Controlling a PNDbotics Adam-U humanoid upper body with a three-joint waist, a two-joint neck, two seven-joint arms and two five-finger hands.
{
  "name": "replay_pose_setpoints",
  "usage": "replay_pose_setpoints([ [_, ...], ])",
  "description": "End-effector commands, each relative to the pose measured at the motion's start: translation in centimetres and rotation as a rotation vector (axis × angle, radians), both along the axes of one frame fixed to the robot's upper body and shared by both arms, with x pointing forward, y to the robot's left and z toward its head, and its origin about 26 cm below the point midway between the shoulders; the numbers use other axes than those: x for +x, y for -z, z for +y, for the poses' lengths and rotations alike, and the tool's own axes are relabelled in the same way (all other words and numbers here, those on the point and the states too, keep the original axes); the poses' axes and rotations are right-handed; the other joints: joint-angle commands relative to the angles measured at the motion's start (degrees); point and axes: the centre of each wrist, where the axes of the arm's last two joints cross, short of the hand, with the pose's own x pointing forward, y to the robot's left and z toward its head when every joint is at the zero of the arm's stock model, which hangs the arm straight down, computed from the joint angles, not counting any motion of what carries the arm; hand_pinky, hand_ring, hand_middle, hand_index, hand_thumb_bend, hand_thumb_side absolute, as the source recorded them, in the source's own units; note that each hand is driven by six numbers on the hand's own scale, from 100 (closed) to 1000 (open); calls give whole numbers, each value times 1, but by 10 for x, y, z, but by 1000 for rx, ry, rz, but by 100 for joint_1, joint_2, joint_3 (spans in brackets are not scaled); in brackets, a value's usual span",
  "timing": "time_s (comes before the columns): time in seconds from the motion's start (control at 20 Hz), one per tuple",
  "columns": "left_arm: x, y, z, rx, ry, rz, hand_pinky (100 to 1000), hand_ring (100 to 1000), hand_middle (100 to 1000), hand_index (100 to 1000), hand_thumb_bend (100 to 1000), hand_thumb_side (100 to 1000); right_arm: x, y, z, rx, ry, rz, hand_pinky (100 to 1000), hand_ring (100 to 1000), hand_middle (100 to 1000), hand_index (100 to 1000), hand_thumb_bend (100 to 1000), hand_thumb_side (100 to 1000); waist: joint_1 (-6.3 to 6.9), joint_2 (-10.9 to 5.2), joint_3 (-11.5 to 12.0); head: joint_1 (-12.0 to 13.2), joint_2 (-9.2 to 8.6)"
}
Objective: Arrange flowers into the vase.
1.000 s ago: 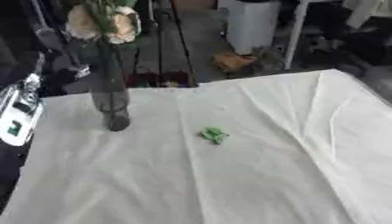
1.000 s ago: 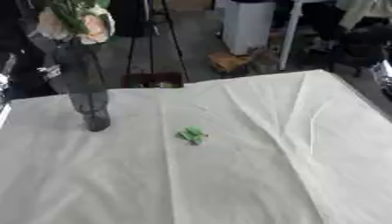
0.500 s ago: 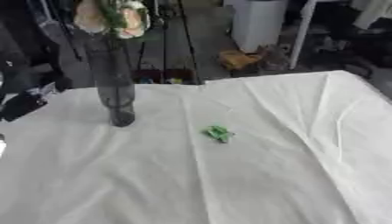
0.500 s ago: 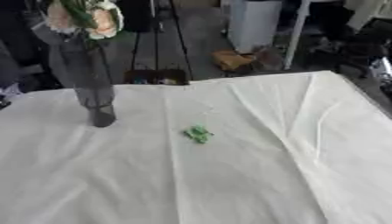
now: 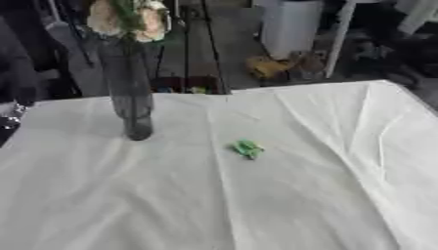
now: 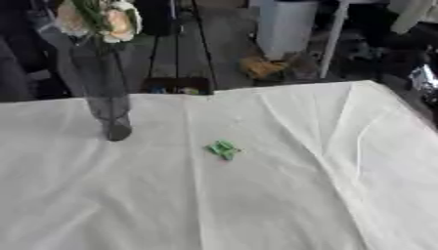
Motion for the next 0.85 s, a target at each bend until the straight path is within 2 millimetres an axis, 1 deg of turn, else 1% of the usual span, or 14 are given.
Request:
replay_pose_setpoints([
  [0.05, -4, -16, 10, 71, -50, -35, 802, 790, 758, 842, 1000, 536, -2, -14, -4, -18, 8, -35, 798, 830, 865, 951, 100, 510, -3, -56, -2, -31, -18],
  [0.1, -6, -19, 9, 94, -75, -53, 784, 779, 748, 841, 1000, 400, -2, -14, -4, -18, 8, -34, 798, 830, 865, 951, 100, 510, -2, -55, 3, -37, -15],
  [0.15, -8, -21, 7, 111, -93, -69, 817, 795, 749, 840, 1000, 297, -2, -14, -4, -17, 9, -34, 798, 830, 865, 951, 100, 510, -1, -54, 6, -40, -13],
  [0.2, -11, -24, 5, 120, -102, -95, 862, 808, 750, 841, 1000, 261, -2, -14, -4, -17, 9, -35, 798, 830, 864, 951, 100, 510, 1, -54, 11, -43, -14],
  [0.25, -14, -26, 2, 124, -105, -120, 869, 813, 747, 839, 1000, 241, -2, -14, -4, -17, 9, -35, 798, 830, 864, 951, 100, 509, 2, -53, 16, -44, -16],
  [0.3, -16, -29, 0, 125, -102, -155, 851, 807, 734, 835, 1000, 222, -2, -14, -4, -17, 9, -35, 798, 830, 864, 951, 100, 506, 5, -52, 23, -47, -19],
  [0.35, -19, -31, -2, 129, -102, -186, 841, 800, 721, 826, 1000, 216, -2, -14, -4, -17, 9, -35, 798, 830, 864, 951, 100, 509, 8, -50, 28, -50, -20],
  [0.4, -21, -33, -2, 138, -107, -216, 800, 763, 696, 812, 1000, 211, -2, -14, -5, -17, 10, -35, 798, 830, 864, 950, 100, 508, 12, -50, 29, -51, -16],
  [0.45, -22, -33, -3, 146, -109, -242, 773, 735, 674, 799, 962, 210, -2, -14, -5, -18, 10, -36, 798, 830, 864, 950, 100, 508, 15, -48, 28, -50, -13],
  [0.5, -23, -33, -4, 149, -110, -260, 762, 709, 650, 773, 939, 219, -2, -14, -5, -17, 10, -36, 797, 829, 864, 950, 100, 507, 17, -48, 25, -52, -13],
  [0.55, -23, -32, -5, 150, -109, -271, 757, 699, 642, 765, 929, 221, -2, -14, -5, -16, 11, -37, 797, 829, 864, 950, 100, 507, 19, -47, 26, -53, -15],
  [0.6, -24, -30, -7, 153, -86, -277, 726, 657, 622, 759, 839, 250, -2, -15, -4, -16, 10, -38, 797, 829, 863, 949, 100, 506, 21, -44, 20, -46, -16],
  [0.7, -25, -25, -8, 160, -18, -269, 725, 656, 617, 760, 822, 262, -2, -15, -4, -17, 9, -38, 797, 824, 852, 936, 100, 505, 21, -47, 12, -42, -8],
  [0.85, -25, -22, -8, 161, 51, -257, 714, 625, 576, 723, 769, 239, -2, -15, -5, -15, 12, -39, 793, 815, 844, 927, 100, 500, 16, -45, 17, -18, -26],
])
